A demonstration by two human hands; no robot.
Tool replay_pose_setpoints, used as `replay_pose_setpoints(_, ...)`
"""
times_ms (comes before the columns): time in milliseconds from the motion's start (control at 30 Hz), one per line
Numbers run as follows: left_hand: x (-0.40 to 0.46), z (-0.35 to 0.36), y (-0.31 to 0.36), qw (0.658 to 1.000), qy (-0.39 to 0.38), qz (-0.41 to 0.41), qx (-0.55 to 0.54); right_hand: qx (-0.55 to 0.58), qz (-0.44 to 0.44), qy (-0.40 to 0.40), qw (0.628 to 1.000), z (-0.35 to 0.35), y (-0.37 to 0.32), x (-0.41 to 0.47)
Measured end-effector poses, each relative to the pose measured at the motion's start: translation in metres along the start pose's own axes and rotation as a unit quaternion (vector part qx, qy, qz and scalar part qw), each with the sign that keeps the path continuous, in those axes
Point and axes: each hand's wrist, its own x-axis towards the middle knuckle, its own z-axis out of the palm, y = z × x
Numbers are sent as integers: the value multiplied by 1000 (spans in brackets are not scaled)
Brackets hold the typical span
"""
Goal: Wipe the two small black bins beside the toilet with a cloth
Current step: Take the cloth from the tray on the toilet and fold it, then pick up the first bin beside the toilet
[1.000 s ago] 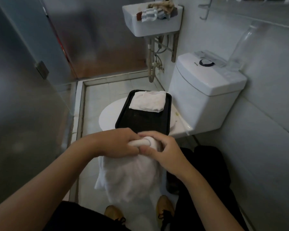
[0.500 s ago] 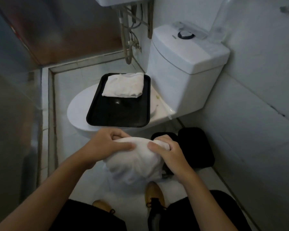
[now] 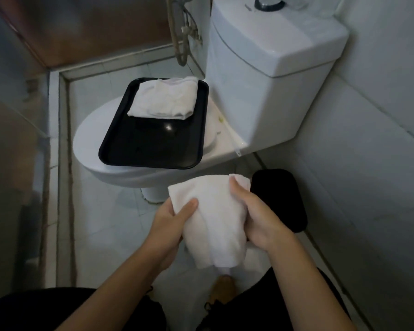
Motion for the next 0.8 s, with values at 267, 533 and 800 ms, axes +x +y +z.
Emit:
replay_pose_setpoints(267,47,30,-17,996,-4,44,78,-181,-87,107,974,-33,-23,-10)
replay_pose_setpoints(533,109,95,-130,970,-34,-6,242,-324,-103,319,885,-118,-52,-43)
replay_pose_setpoints(800,140,149,-192,951,-110,-64,281,-342,-107,346,867,-133,-50,-35)
